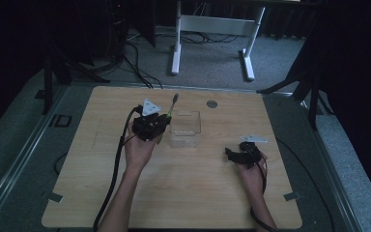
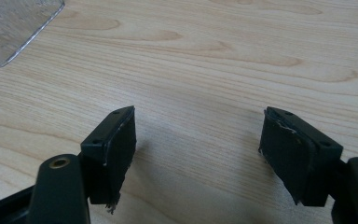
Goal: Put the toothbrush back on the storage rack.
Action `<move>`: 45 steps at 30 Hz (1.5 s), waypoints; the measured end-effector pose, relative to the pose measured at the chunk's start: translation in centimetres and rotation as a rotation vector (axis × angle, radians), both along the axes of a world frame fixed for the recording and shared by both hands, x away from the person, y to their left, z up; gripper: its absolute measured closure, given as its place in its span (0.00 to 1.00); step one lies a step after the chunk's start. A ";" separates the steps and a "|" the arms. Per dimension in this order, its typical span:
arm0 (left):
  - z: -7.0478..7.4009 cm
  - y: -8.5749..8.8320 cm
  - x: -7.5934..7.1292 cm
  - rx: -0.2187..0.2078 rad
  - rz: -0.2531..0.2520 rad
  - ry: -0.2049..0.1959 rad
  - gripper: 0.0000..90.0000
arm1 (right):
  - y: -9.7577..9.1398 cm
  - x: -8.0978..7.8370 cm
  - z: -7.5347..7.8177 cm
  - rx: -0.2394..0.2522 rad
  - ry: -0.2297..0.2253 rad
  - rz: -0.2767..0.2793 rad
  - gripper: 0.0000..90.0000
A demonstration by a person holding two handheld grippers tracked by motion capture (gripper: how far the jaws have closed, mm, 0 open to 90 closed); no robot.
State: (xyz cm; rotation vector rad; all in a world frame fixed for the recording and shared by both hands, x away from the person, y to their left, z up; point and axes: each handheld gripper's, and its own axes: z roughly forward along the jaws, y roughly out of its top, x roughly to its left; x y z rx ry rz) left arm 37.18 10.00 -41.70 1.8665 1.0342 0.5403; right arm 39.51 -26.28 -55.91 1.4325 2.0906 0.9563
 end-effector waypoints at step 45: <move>0.7 -2.2 1.2 -0.083 -0.059 -0.063 0.88 | 0.0 0.0 0.0 -0.003 -0.001 0.000 0.30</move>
